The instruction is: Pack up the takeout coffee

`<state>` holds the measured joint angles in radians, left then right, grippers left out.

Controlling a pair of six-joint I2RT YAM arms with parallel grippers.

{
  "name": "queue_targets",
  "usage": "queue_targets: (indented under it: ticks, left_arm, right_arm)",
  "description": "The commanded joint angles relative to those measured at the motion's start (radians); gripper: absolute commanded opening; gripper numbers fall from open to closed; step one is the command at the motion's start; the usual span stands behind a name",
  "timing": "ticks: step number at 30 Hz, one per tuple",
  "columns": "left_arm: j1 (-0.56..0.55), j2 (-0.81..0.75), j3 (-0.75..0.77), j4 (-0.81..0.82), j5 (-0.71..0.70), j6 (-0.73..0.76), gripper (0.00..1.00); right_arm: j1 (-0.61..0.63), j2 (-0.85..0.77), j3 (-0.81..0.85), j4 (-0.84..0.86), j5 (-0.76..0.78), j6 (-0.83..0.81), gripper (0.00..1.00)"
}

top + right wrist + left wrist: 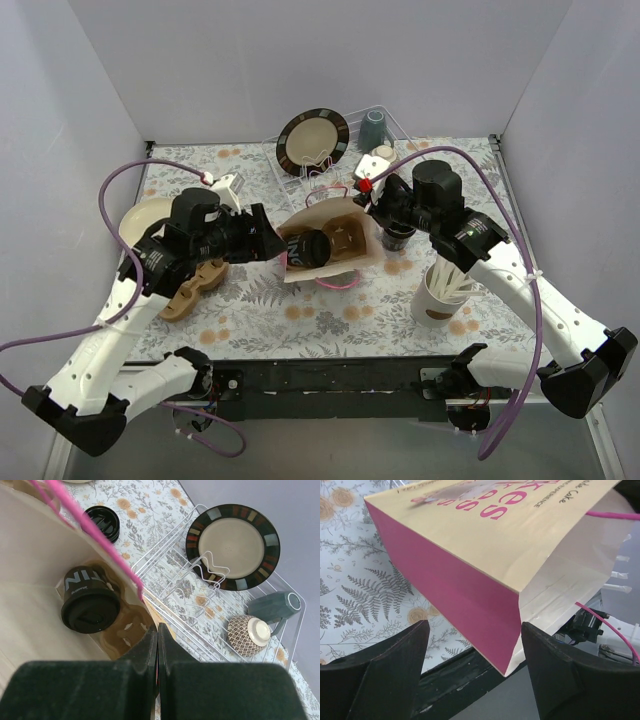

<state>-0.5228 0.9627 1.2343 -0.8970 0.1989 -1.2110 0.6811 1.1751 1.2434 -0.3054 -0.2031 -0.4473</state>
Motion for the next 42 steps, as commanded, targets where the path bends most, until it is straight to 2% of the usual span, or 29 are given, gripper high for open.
queue_targets:
  ticks: [1, 8, 11, 16, 22, 26, 27, 28, 29, 30, 32, 33, 35, 36, 38, 39, 41, 42]
  left_arm:
    - [-0.043, 0.036, -0.019, 0.044, -0.030, -0.019, 0.72]
    - [-0.290, 0.097, 0.047, 0.047, -0.226, -0.129, 0.73]
    - [-0.342, 0.129, 0.053, 0.006, -0.277, -0.142, 0.72]
    - [-0.362, 0.137, 0.059, -0.088, -0.401, -0.143, 0.68]
    - [-0.364, 0.146, 0.083, -0.152, -0.458, -0.136, 0.64]
    - [-0.364, 0.136, 0.050, -0.105, -0.435, -0.127, 0.44]
    - [-0.364, 0.133, 0.045, -0.088, -0.429, -0.125, 0.30]
    - [-0.364, 0.134, 0.042, -0.080, -0.423, -0.127, 0.23]
    - [-0.364, 0.134, 0.037, -0.074, -0.418, -0.127, 0.17]
    - [-0.364, 0.133, 0.030, -0.065, -0.412, -0.128, 0.08]
    - [-0.364, 0.131, 0.025, -0.059, -0.400, -0.143, 0.01]
    - [-0.364, 0.127, 0.018, -0.054, -0.400, -0.150, 0.00]
    - [-0.364, 0.125, 0.010, -0.068, -0.420, -0.177, 0.00]
    - [-0.364, 0.123, 0.001, -0.066, -0.426, -0.179, 0.00]
    - [-0.364, 0.102, -0.019, -0.033, -0.443, -0.179, 0.00]
    - [-0.364, 0.094, -0.031, -0.020, -0.467, -0.171, 0.00]
    - [-0.365, 0.097, -0.029, -0.019, -0.518, -0.165, 0.00]
    - [-0.364, 0.103, -0.021, -0.017, -0.559, -0.147, 0.00]
  right_arm:
    - [0.005, -0.011, -0.010, 0.083, 0.016, 0.021, 0.01]
    - [0.009, -0.040, -0.055, 0.101, 0.033, 0.067, 0.01]
    - [0.011, -0.052, -0.068, 0.100, 0.039, 0.082, 0.01]
    - [0.012, -0.074, -0.082, 0.107, 0.042, 0.085, 0.01]
    - [0.012, -0.088, -0.094, 0.111, 0.036, 0.102, 0.01]
    - [0.014, -0.103, -0.111, 0.120, 0.030, 0.134, 0.01]
    - [0.014, -0.103, -0.107, 0.115, 0.024, 0.142, 0.01]
    - [0.014, -0.100, -0.099, 0.106, 0.021, 0.151, 0.01]
    - [0.014, -0.097, -0.088, 0.071, 0.016, 0.168, 0.06]
    - [0.014, -0.095, -0.058, 0.051, 0.019, 0.180, 0.18]
    - [0.014, -0.106, -0.032, 0.016, 0.030, 0.209, 0.33]
    - [0.014, -0.117, -0.019, 0.000, 0.042, 0.258, 0.43]
    - [0.014, -0.158, -0.004, -0.011, 0.051, 0.306, 0.50]
    - [0.014, -0.176, 0.025, -0.032, 0.063, 0.367, 0.58]
    - [0.014, -0.189, 0.059, -0.058, 0.088, 0.461, 0.59]
    - [0.014, -0.184, 0.082, -0.102, 0.074, 0.504, 0.56]
    - [0.014, -0.169, 0.155, -0.147, 0.015, 0.489, 0.50]
    - [0.014, -0.155, 0.172, -0.159, -0.087, 0.452, 0.48]
